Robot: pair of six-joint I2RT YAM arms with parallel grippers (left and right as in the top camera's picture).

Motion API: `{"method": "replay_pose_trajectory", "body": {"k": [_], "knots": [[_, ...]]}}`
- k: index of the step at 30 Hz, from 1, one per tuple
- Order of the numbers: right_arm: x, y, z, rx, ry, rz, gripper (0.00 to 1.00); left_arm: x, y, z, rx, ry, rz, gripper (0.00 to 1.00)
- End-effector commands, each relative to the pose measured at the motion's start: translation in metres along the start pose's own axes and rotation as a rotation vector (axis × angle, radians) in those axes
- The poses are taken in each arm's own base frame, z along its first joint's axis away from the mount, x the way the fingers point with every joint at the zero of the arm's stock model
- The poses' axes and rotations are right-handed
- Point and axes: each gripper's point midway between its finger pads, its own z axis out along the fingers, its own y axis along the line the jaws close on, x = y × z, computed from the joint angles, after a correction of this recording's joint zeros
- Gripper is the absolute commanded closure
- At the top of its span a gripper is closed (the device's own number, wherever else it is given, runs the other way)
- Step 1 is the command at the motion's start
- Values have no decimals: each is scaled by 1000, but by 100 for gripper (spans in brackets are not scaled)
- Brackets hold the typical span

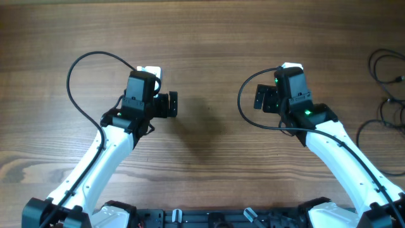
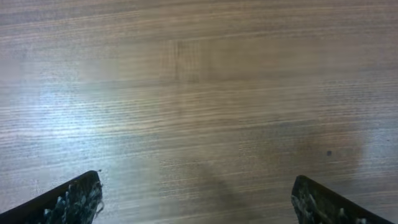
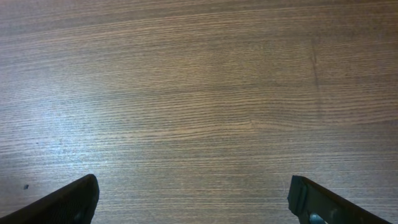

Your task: Untangle cables

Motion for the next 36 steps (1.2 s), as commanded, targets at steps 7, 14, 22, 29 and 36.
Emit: {"method": "replay_pose_trajectory", "body": {"k": [7,14,22,29,36], "knots": [[2,3,0,-13,7,1,0,-12,22,-54,4,-309,-52,0],[2,3,0,-13,7,1,0,34,35,-84,27,-554,-131,0],[2,3,0,-13,7,1,0,46,61,-108,-2,-772,-234,0],[2,3,0,-13,7,1,0,53,68,-115,-23,-804,-250,0],[2,3,0,-13,7,1,0,45,70,-121,-21,-869,-254,0]]}}
